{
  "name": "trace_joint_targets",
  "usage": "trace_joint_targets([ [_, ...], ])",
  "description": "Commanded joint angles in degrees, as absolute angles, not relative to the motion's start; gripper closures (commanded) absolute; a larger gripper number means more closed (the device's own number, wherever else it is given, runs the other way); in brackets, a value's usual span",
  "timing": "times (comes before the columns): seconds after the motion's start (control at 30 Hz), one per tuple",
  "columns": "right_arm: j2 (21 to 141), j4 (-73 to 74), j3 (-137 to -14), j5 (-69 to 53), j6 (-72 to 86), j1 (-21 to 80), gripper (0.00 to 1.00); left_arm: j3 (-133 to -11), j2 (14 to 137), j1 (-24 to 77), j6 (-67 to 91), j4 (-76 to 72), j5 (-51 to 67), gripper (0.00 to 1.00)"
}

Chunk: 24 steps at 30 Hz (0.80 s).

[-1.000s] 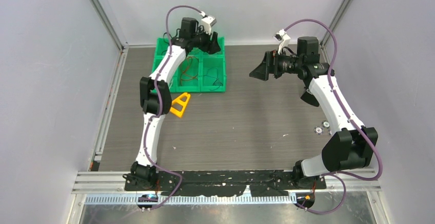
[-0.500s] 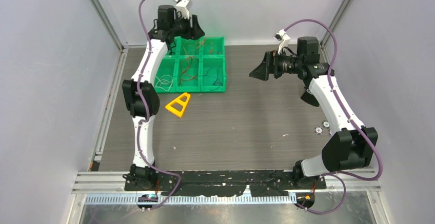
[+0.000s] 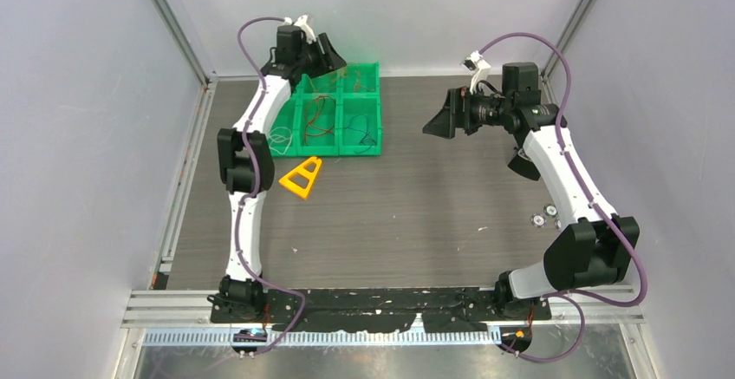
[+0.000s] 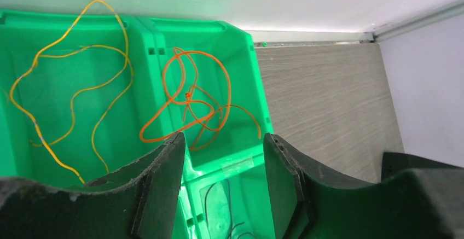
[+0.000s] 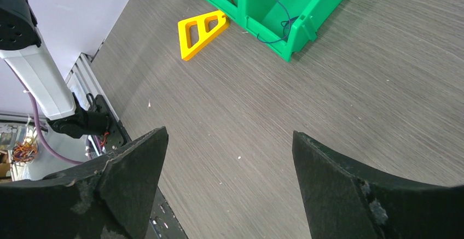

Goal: Untangle the cables

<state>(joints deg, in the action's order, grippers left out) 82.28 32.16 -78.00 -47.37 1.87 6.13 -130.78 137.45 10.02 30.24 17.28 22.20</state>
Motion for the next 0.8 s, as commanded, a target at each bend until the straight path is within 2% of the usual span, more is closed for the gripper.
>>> trace_joint_targets([
  [0.0, 82.74, 33.67, -81.66, -46.29, 0.53, 5.88, 0.10, -132.33, 139.44, 10.13, 31.61, 14.75, 16.55, 0.44],
  [0.17, 83.77, 34.10, -82.89, -45.75, 0.49, 5.88, 0.10, -133.09, 141.39, 10.19, 31.14, 16.21, 14.26, 0.40],
  [0.3, 84.41, 34.31, -83.45, -45.53, 0.86, 5.81, 0.10, -134.30, 143.20, 10.52, 31.74, 16.29, 15.41, 0.43],
  [0.6, 84.91, 36.04, -84.24, -44.70, 0.31, 5.88, 0.10, -136.41, 145.63, 12.01, 31.58, 12.24, 19.00, 0.70],
  [0.67, 84.74, 36.27, -84.20, -44.67, 0.27, 5.89, 0.10, -136.23, 145.33, 12.19, 31.68, 12.30, 19.18, 0.66],
  [0.73, 84.61, 36.22, -84.15, -44.60, 0.26, 5.88, 0.10, -135.00, 144.07, 12.23, 31.98, 12.20, 19.20, 0.53],
  [0.77, 84.58, 36.21, -84.09, -44.50, 0.26, 5.88, 0.10, -133.65, 143.00, 12.24, 31.75, 11.72, 19.15, 0.51],
])
